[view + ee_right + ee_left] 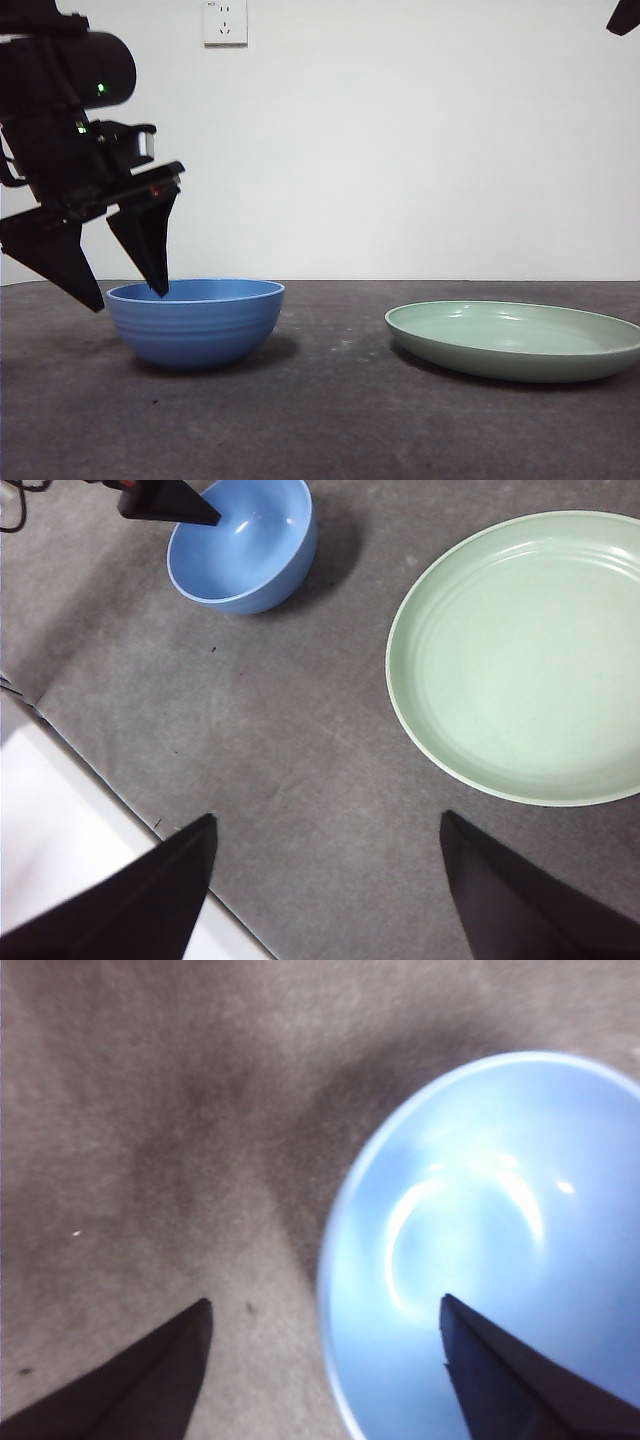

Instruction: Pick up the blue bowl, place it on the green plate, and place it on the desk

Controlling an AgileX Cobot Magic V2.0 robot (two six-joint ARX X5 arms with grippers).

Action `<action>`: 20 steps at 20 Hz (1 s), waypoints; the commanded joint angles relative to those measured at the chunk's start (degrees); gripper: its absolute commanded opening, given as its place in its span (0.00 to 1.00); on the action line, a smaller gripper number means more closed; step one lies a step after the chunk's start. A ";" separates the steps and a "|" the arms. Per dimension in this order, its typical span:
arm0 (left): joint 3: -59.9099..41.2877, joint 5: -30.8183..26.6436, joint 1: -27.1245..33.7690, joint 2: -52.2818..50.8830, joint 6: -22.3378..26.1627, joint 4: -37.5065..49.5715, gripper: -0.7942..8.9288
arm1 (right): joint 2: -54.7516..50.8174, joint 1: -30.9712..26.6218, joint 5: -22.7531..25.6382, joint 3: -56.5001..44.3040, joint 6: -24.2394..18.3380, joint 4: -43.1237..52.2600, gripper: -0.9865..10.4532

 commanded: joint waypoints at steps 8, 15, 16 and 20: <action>1.42 -0.66 -0.26 2.32 -1.14 1.20 0.10 | 0.35 0.20 0.00 1.14 -0.24 0.59 0.40; 4.96 0.63 -0.76 1.25 -3.50 0.98 0.10 | 0.35 0.20 0.00 1.14 -0.24 0.57 0.40; 6.14 0.85 -1.20 0.70 -3.85 0.70 0.10 | 0.35 0.20 0.00 1.14 -0.24 0.55 0.40; 13.27 0.85 -5.68 -0.44 -4.79 -2.36 0.10 | 0.33 0.20 0.02 1.14 -0.22 0.52 0.40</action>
